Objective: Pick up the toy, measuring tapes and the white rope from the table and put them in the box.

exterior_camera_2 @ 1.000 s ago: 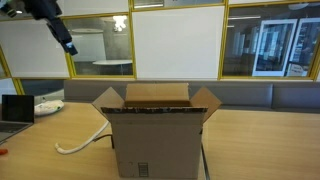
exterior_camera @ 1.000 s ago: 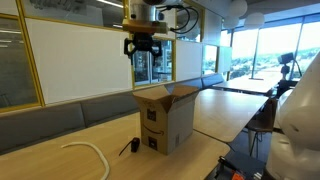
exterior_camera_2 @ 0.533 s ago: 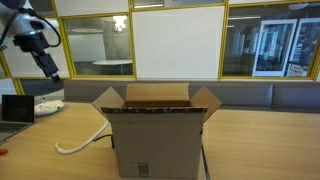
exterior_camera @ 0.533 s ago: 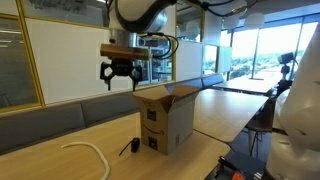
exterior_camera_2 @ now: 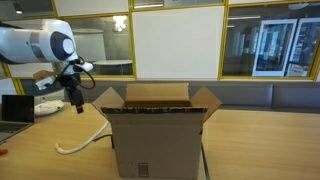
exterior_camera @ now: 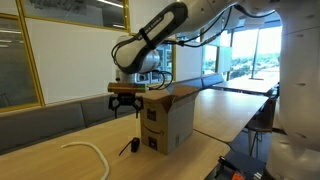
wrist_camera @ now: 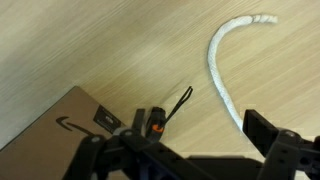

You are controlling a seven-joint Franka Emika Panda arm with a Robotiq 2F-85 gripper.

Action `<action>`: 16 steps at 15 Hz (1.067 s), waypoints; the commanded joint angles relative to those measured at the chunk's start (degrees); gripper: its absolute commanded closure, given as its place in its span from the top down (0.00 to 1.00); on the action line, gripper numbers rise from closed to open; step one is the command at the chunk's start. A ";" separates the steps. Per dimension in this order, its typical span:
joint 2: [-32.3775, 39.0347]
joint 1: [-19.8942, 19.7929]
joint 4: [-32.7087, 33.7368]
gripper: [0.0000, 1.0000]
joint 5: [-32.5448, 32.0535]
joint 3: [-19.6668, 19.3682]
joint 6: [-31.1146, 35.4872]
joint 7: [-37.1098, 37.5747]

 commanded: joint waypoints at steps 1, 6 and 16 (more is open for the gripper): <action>7.55 -1.04 3.76 1.00 6.04 -3.08 3.07 -3.34; 13.45 1.55 6.27 1.00 3.49 -8.30 9.21 4.89; 20.88 12.08 12.99 1.00 -23.60 -15.93 1.91 35.75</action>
